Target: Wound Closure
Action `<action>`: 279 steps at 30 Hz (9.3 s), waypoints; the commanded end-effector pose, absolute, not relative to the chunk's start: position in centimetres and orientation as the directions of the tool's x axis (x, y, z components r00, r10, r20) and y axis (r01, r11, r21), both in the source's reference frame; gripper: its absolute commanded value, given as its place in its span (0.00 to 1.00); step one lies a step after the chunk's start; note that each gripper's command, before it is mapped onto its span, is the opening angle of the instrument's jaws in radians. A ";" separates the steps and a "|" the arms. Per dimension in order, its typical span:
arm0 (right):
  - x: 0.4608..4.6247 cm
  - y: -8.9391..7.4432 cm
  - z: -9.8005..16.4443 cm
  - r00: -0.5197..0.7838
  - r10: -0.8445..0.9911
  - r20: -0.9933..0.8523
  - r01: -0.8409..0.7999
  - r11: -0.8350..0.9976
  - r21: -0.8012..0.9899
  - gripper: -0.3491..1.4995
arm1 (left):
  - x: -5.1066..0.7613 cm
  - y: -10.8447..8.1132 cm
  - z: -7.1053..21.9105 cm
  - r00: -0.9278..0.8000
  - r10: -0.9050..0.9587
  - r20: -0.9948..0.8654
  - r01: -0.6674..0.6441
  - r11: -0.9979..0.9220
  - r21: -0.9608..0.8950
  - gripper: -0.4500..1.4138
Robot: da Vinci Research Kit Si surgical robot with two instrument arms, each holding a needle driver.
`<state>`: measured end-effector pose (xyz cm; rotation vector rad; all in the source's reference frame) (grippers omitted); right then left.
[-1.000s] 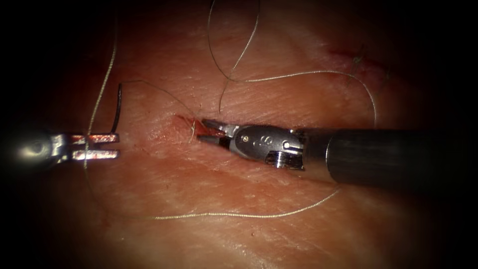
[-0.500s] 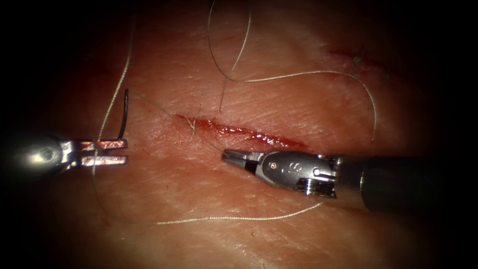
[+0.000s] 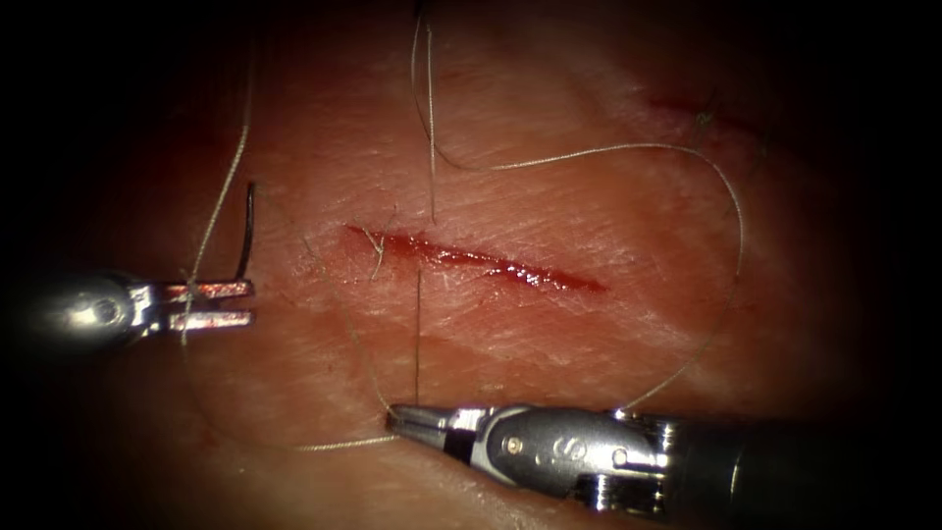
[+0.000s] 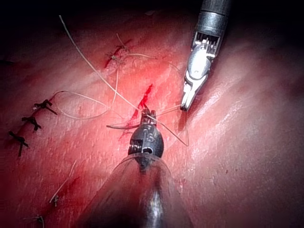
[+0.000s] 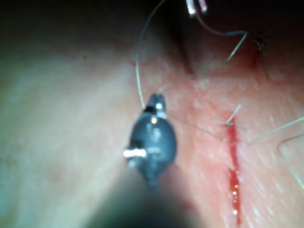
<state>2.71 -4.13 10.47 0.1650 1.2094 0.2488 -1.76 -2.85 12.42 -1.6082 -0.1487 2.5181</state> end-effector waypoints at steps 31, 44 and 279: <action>2.96 -3.5 12.0 0.461 0.136 -0.877 -0.088 0.990 0.107 0.63 | -1.23 -2.6 12.8 -0.499 0.224 -0.837 -0.224 -0.966 -0.126 0.00; 3.03 -3.4 12.1 0.473 0.097 -0.876 -0.072 0.995 0.071 0.60 | -1.29 -2.6 12.8 -0.497 0.227 -0.838 -0.224 -0.966 -0.129 0.00; 2.66 -3.2 11.8 0.388 -0.090 -0.917 -0.083 0.988 -0.132 0.44 | -1.70 -3.9 12.4 -0.174 0.301 -0.938 0.179 -0.926 -0.331 0.00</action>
